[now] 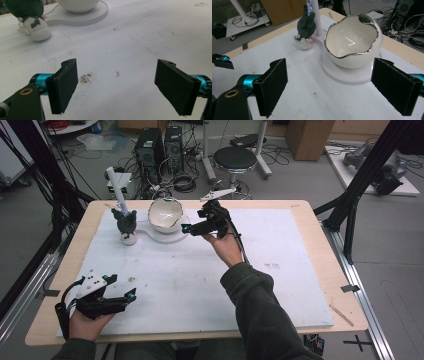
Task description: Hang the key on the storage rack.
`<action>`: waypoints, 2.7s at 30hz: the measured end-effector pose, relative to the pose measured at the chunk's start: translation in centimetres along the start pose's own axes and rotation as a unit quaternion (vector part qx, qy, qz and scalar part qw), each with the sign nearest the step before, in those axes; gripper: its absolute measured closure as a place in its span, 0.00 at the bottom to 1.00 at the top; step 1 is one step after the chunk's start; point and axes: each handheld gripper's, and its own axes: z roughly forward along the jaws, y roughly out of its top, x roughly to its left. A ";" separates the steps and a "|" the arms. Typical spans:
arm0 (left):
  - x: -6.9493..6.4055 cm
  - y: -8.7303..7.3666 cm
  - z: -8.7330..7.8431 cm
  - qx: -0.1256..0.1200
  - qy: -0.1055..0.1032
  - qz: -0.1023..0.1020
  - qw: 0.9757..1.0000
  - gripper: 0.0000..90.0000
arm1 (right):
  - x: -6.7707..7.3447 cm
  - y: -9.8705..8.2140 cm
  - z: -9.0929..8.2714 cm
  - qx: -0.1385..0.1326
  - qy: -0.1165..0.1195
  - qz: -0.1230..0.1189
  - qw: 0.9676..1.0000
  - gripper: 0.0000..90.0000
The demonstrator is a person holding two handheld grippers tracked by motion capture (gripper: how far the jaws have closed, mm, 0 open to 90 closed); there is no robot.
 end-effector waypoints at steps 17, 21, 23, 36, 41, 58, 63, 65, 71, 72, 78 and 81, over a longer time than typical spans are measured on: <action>0.2 0.0 0.1 0.002 0.000 -0.004 1.000 0.21 | -1.0 -2.6 -2.1 -0.004 -0.017 0.013 1.000 0.14; 0.2 0.0 0.0 0.001 0.000 -0.003 1.000 0.21 | -1.0 -3.0 -2.2 -0.002 -0.019 0.015 1.000 0.14; 0.2 0.0 0.1 0.000 0.000 -0.004 1.000 0.21 | -1.1 -3.1 -2.3 -0.001 -0.020 0.016 1.000 0.14; 0.3 0.1 0.0 0.001 0.002 -0.001 1.000 0.21 | -1.5 -3.6 -3.4 -0.003 -0.029 0.017 0.999 0.14; 0.3 0.1 0.0 0.000 0.002 -0.001 1.000 0.21 | -1.7 -3.8 -3.9 -0.003 -0.032 0.020 0.999 0.14; 0.3 0.1 0.0 0.000 0.002 -0.002 1.000 0.21 | -2.3 -4.8 -5.8 -0.008 -0.043 0.024 0.999 0.14; 0.3 0.1 0.0 0.000 0.002 -0.002 1.000 0.21 | -2.5 -5.2 -6.3 -0.010 -0.047 0.025 0.999 0.14; 0.3 0.1 0.0 0.000 0.003 -0.002 1.000 0.21 | -2.6 -5.3 -6.5 -0.009 -0.048 0.026 0.998 0.14; 0.2 0.1 0.1 0.001 0.001 -0.001 1.000 0.21 | -2.6 -6.1 -7.1 -0.010 -0.049 0.029 0.998 0.14; 0.2 0.1 0.1 0.001 0.001 -0.002 1.000 0.21 | -2.6 -6.2 -7.2 -0.009 -0.050 0.031 0.998 0.14; 0.2 0.1 0.0 0.000 0.001 -0.002 1.000 0.21 | -2.7 -6.8 -7.9 -0.011 -0.052 0.032 0.998 0.14; 0.3 0.1 0.0 0.001 0.002 -0.001 1.000 0.21 | -2.8 -7.1 -8.2 -0.009 -0.054 0.035 0.998 0.14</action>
